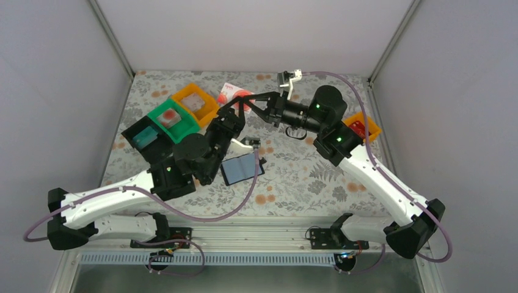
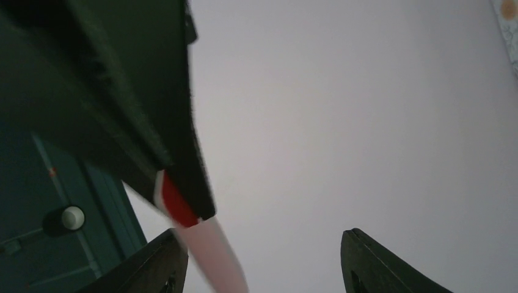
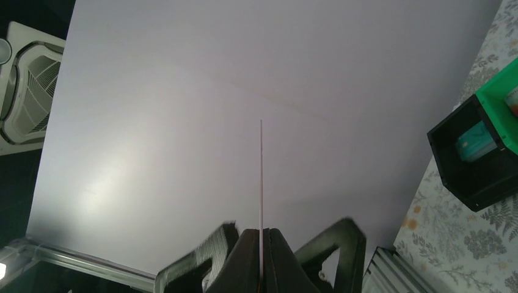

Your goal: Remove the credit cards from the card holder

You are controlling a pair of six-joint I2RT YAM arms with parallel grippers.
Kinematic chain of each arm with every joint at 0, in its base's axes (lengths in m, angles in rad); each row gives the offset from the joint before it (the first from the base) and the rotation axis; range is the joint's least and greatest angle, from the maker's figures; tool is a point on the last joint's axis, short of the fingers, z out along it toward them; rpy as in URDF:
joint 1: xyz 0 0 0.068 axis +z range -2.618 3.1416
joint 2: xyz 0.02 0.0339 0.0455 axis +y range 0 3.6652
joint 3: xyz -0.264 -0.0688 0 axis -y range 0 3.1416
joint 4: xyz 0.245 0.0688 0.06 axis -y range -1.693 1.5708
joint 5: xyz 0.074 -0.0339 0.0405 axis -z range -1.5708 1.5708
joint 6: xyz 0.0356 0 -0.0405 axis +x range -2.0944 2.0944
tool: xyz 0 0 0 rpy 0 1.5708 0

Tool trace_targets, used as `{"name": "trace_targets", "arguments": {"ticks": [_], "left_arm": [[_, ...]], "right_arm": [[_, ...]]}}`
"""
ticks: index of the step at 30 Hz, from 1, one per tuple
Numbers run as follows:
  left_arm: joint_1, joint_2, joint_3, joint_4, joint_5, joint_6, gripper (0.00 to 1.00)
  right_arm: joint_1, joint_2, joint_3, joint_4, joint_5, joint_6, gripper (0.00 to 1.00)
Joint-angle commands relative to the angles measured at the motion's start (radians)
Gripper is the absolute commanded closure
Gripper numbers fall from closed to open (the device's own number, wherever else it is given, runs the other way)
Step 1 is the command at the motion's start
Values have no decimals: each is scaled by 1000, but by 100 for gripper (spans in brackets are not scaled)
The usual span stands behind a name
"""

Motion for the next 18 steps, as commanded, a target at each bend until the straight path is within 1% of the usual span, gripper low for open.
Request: {"name": "trace_targets", "arguments": {"ticks": [1, 3, 4, 7, 8, 11, 13, 14, 15, 16, 17, 18], "left_arm": [[47, 14, 31, -8, -8, -31, 41], [59, 13, 26, -11, -8, -38, 51], [60, 15, 26, -13, -9, -45, 59], [63, 23, 35, -38, -20, -74, 90], [63, 25, 33, -46, -29, -83, 97], [65, 34, 31, -78, -42, -127, 98], [70, 42, 42, -147, -51, -200, 98], [71, 48, 55, -192, -54, -247, 98], [78, 56, 65, -239, -57, -289, 98], [87, 64, 84, -292, -59, -337, 98], [101, 75, 109, -354, -60, -394, 98], [120, 91, 152, -439, -55, -465, 98]], "right_arm": [[20, -36, -17, 13, 6, 1, 96], [20, -36, -17, 11, 8, 1, 96], [20, -31, -19, 14, 6, 4, 96], [21, -14, -12, 16, -11, 4, 96], [21, -9, -10, 16, -14, 5, 96], [21, 3, -19, 32, -23, 1, 96], [20, 10, -30, 39, -38, -5, 96], [20, 18, -28, 28, -42, -14, 90], [17, 26, -24, 14, -46, -26, 72], [10, 35, -15, -2, -54, -43, 52], [-3, 43, -5, -21, -59, -65, 35], [-20, 50, 7, -40, -61, -103, 21]]}}
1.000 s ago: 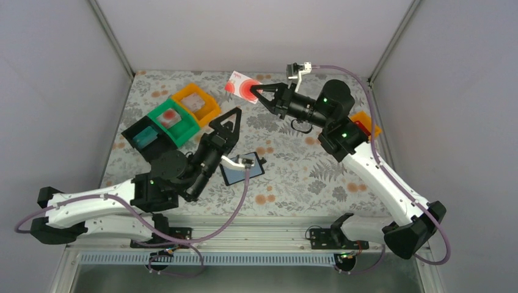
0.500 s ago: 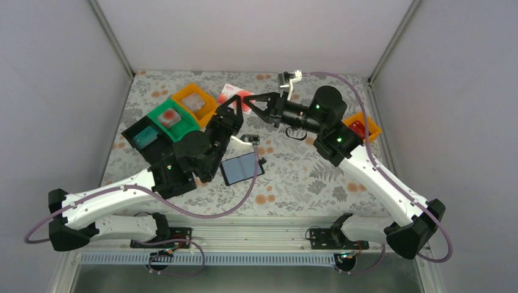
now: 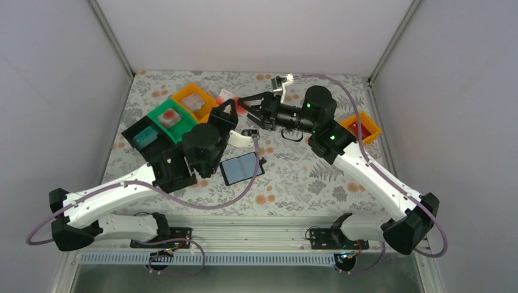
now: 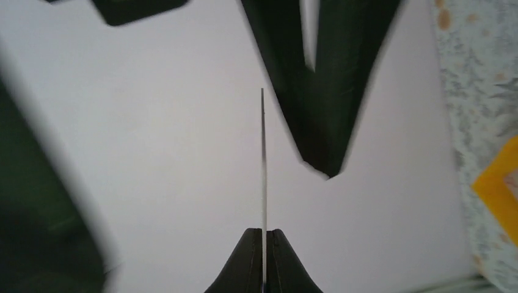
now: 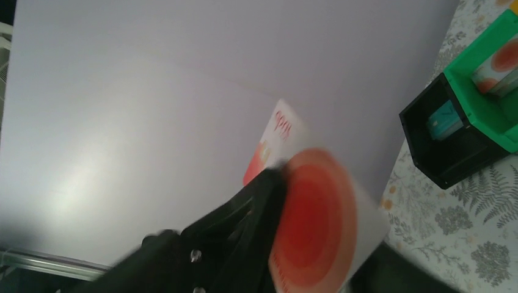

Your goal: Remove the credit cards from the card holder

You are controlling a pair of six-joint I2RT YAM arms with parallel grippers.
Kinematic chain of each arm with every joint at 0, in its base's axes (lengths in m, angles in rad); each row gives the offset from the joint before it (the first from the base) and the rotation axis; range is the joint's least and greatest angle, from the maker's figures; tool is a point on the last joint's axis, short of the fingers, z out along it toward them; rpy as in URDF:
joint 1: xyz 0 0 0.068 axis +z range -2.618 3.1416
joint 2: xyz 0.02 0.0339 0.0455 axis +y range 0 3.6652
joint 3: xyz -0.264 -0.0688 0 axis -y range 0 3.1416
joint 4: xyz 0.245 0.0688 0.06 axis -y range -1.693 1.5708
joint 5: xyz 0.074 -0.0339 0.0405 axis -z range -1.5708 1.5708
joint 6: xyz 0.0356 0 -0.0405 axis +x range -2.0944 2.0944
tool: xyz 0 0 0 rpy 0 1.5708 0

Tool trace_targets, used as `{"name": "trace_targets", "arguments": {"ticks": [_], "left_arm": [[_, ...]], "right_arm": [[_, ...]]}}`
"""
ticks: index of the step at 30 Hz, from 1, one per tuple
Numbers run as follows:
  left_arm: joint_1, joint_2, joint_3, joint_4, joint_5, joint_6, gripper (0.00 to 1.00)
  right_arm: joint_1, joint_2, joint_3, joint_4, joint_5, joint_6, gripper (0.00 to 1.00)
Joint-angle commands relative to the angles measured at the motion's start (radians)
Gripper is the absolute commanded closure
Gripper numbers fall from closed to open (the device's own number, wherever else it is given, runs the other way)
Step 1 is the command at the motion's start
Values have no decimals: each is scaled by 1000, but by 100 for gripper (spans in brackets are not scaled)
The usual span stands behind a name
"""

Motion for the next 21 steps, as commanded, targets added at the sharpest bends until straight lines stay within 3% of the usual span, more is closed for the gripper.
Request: {"name": "trace_targets", "arguments": {"ticks": [1, 2, 5, 8, 12, 15, 21], "left_arm": [[80, 66, 146, -379, -24, -324, 98], [145, 95, 211, -485, 10, -411, 98], [370, 199, 402, -764, 146, -648, 98], [597, 295, 455, -885, 293, -764, 98], [842, 448, 468, -884, 427, -831, 98], [993, 565, 545, -869, 546, -908, 98], [1083, 640, 433, -710, 620, -973, 98]], "right_arm": [[-51, 26, 44, -28, -46, -127, 12], [-81, 32, 53, -38, -48, -168, 2], [-190, 64, 117, -153, -37, -334, 1], [-269, 82, 192, -326, 9, -535, 1], [-312, 21, 182, -418, 178, -695, 1], [-336, -43, 142, -415, 210, -767, 1], [-354, -83, 141, -466, 267, -863, 1]]}}
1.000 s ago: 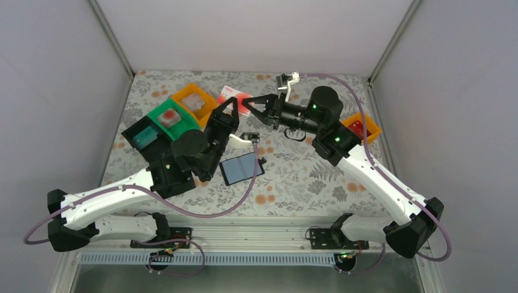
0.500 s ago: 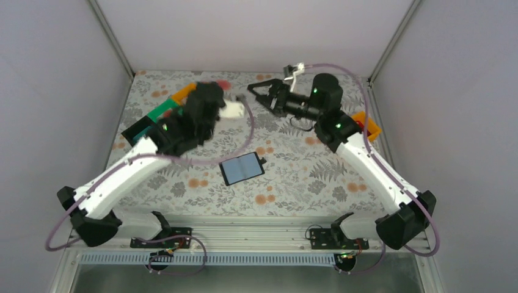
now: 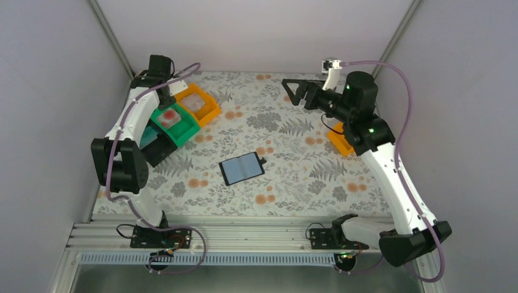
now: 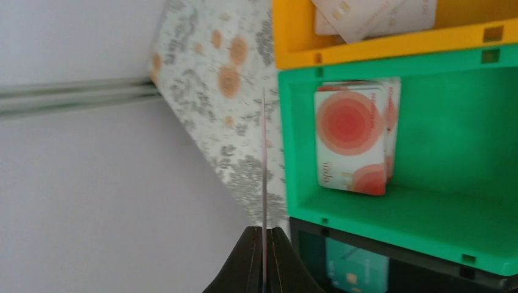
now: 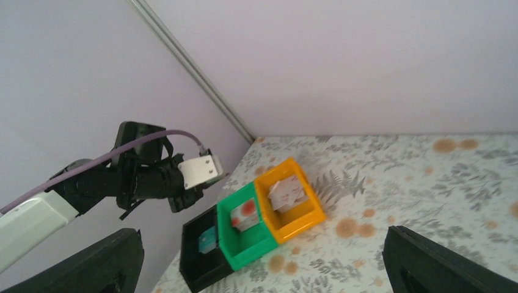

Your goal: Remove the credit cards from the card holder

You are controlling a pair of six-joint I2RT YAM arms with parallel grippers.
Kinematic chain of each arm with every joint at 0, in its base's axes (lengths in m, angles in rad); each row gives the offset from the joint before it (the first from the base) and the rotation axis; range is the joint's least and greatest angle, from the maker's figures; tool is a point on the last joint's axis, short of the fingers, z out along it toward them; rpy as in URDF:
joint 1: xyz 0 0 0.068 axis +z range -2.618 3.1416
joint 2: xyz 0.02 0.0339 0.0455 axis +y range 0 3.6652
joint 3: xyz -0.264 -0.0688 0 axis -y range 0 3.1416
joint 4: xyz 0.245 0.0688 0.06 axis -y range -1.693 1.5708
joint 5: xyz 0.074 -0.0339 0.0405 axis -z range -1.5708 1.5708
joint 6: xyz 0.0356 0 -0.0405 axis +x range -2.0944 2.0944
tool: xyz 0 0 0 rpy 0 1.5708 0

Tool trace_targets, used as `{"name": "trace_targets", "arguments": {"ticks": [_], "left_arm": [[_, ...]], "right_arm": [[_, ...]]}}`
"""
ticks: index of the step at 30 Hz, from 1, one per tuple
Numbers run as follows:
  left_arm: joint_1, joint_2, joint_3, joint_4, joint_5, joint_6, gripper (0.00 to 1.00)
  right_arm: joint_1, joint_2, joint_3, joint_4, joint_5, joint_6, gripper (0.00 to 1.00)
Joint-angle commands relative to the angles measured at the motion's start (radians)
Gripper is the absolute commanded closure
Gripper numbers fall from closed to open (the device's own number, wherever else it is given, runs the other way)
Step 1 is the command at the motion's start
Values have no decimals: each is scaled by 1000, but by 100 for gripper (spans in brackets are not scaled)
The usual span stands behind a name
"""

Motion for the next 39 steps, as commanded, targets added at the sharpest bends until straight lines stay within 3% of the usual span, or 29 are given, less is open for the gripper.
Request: {"name": "trace_targets", "arguments": {"ticks": [1, 7, 12, 39], "left_arm": [[13, -12, -86, 93, 108, -95, 98], [9, -15, -179, 164, 140, -173, 98], [10, -14, -308, 285, 61, -134, 98], [20, 106, -375, 432, -103, -55, 98]], "right_arm": [[-19, -13, 14, -72, 63, -137, 1], [-26, 5, -5, -71, 34, -146, 1], [-32, 32, 3, -78, 5, -158, 1], [-53, 54, 62, -117, -66, -207, 1]]}}
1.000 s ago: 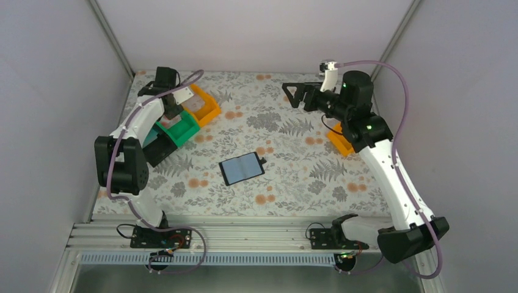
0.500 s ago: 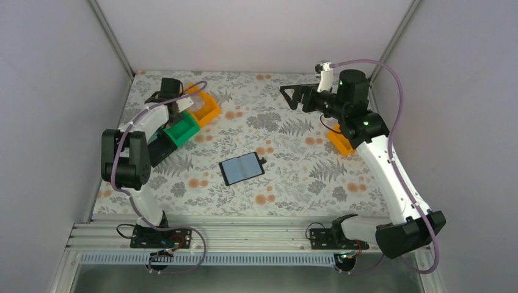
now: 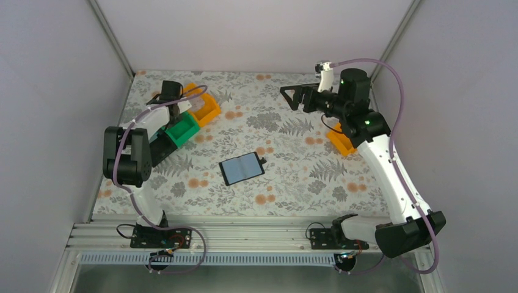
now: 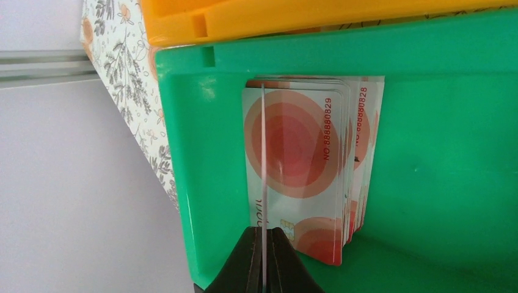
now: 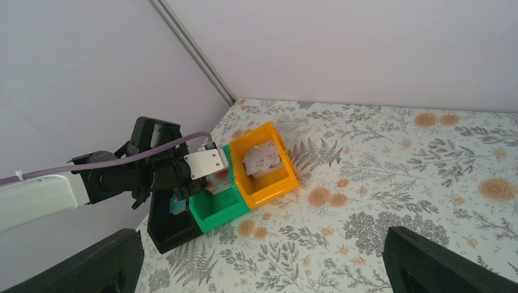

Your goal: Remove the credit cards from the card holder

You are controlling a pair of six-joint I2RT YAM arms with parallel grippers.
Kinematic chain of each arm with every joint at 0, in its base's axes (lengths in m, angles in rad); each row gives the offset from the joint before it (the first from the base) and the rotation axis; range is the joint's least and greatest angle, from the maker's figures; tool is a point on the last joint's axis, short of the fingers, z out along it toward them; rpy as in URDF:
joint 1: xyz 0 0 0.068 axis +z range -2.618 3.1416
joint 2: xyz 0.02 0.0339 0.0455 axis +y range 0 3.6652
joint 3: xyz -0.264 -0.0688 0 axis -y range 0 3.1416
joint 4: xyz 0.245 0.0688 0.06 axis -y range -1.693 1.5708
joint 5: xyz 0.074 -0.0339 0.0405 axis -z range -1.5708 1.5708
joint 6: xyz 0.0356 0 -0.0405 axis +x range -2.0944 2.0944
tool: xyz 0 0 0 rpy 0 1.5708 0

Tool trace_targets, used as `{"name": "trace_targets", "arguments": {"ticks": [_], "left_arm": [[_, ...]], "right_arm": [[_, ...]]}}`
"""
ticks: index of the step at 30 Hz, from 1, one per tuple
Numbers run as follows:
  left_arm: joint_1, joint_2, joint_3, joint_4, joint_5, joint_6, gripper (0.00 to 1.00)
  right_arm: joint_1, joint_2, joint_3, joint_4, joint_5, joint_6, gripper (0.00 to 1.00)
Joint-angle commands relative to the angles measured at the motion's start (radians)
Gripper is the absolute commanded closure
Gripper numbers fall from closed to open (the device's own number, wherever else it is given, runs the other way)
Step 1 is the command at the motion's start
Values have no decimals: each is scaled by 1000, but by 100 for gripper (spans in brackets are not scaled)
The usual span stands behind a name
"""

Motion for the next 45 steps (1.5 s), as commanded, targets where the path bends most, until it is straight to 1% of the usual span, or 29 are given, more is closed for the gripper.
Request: {"name": "trace_targets", "arguments": {"ticks": [1, 11, 12, 13, 14, 15, 17, 19, 22, 25, 29, 32, 37, 38, 39, 40, 42, 43, 45], "left_arm": [[6, 26, -16, 44, -44, 27, 98], [10, 69, -11, 114, -103, 66, 97], [10, 73, -6, 116, -103, 68, 95], [11, 76, -1, 115, -101, 68, 88], [12, 79, 5, 114, -99, 67, 78], [13, 80, 11, 111, -97, 66, 72], [15, 79, 31, 90, -85, 54, 64], [17, 78, 54, 58, -66, 36, 51], [17, 75, 68, 20, -40, 30, 40], [17, 52, 88, -38, 36, 15, 32], [18, 27, 123, -84, 101, 2, 25], [20, 13, 164, -140, 167, -31, 20], [20, -50, 180, -153, 223, -71, 17], [20, -72, 188, -166, 260, -91, 15], [20, -109, 198, -180, 309, -117, 10], [20, -128, 208, -190, 359, -141, 1], [20, -200, 218, -195, 458, -198, 0], [20, -227, 217, -187, 494, -237, 0], [24, -287, 199, -150, 542, -325, 0]], "right_arm": [[-12, 4, 43, -11, -16, -26, 1], [-18, 6, 64, -31, -42, -47, 1], [-18, 5, 65, -33, -45, -48, 1], [-17, 6, 65, -35, -49, -49, 1], [-18, 5, 65, -35, -51, -49, 1], [-18, 3, 63, -36, -51, -49, 1], [-19, 1, 63, -41, -52, -50, 1], [-20, -3, 63, -46, -54, -51, 1], [-20, -9, 62, -45, -52, -51, 1], [-21, -11, 69, -48, -55, -50, 1], [-21, -12, 78, -51, -61, -52, 1], [-24, -14, 83, -53, -60, -59, 1], [-69, -24, 50, -30, -36, -65, 1], [-90, -30, 29, -14, -37, -72, 1], [-114, -40, -5, 16, -47, -75, 1], [-156, -56, -46, 58, -76, -65, 1], [-263, -110, -156, 198, -143, -4, 1], [-314, -143, -224, 280, -150, 38, 1], [-376, -208, -345, 428, -85, 75, 1]]}}
